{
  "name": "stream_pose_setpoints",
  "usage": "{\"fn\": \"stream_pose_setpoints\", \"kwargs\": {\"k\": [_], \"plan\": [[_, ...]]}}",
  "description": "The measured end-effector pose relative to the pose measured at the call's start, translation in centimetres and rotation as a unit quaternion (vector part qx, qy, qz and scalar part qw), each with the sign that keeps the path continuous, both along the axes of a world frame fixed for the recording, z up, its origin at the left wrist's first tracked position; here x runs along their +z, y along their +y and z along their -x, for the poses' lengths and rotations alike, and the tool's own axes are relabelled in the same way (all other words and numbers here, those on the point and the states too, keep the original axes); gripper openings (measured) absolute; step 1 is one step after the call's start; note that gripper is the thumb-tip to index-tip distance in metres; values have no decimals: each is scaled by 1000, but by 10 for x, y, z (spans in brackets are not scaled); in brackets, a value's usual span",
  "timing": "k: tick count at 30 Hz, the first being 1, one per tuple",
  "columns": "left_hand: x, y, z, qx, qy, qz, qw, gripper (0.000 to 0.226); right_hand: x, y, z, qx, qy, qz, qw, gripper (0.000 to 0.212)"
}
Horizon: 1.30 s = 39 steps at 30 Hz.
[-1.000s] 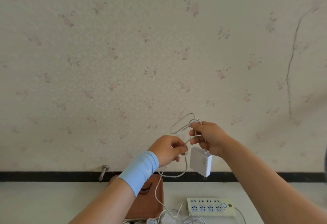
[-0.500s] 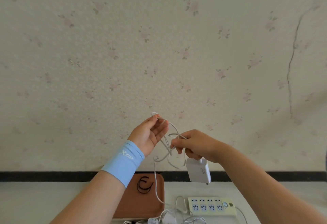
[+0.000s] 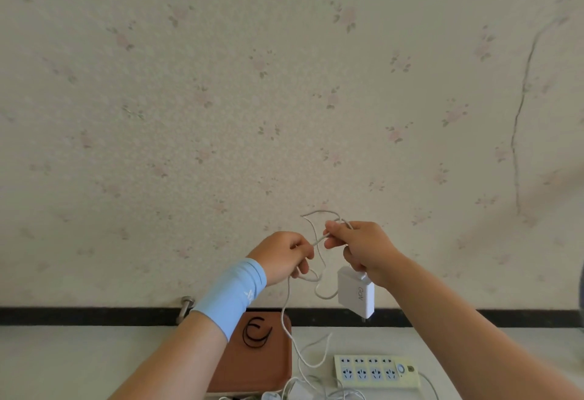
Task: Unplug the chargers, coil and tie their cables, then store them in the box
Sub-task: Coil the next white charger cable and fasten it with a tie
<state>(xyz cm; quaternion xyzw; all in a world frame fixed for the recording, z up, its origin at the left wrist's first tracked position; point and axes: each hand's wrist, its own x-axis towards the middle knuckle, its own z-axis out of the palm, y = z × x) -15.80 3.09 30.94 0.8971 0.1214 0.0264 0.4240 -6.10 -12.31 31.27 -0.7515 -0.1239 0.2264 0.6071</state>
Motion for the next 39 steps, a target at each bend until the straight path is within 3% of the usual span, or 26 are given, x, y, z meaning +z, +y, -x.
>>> {"fn": "stream_pose_setpoints", "kwargs": {"k": [2,4,7,10,14,17,20,23,24,25,28,31,33,36,39], "plan": [[1,-1,-1,44,-30,31,998,23,1,1,0,-11,-16,17,1000,32],[3,-1,-4,144,-82,169,972,23,3,1,-2,-8,-6,23,1000,36],[6,4,-8,250,-125,443,852,21,8,-1,-2,36,19,36,999,41],[8,16,-8,267,-112,592,752,33,9,-2,2,83,-36,101,991,41],[7,21,-6,249,-122,696,662,35,5,-1,9,191,-99,140,966,37],[10,28,-8,251,-162,725,620,32,4,-1,12,243,-61,145,957,48],[12,48,-8,275,-243,753,546,26,5,-4,12,289,14,96,952,56],[10,64,-4,301,-302,748,508,18,5,-6,10,320,27,81,943,37],[8,65,-3,305,-297,740,521,20,4,-5,10,323,11,92,942,31],[7,62,-2,307,-272,720,560,25,3,-3,10,319,-6,104,942,29],[2,42,-2,270,-136,607,735,47,1,-1,9,285,-37,100,953,30],[4,20,2,151,-21,465,872,51,2,0,9,264,-54,77,960,31],[5,8,4,94,-10,339,936,40,4,1,12,262,-63,77,960,34],[5,-2,0,121,-87,270,951,22,6,1,14,270,-46,93,957,43],[7,5,-4,200,-166,348,901,17,6,-3,13,340,0,140,930,41]]}}
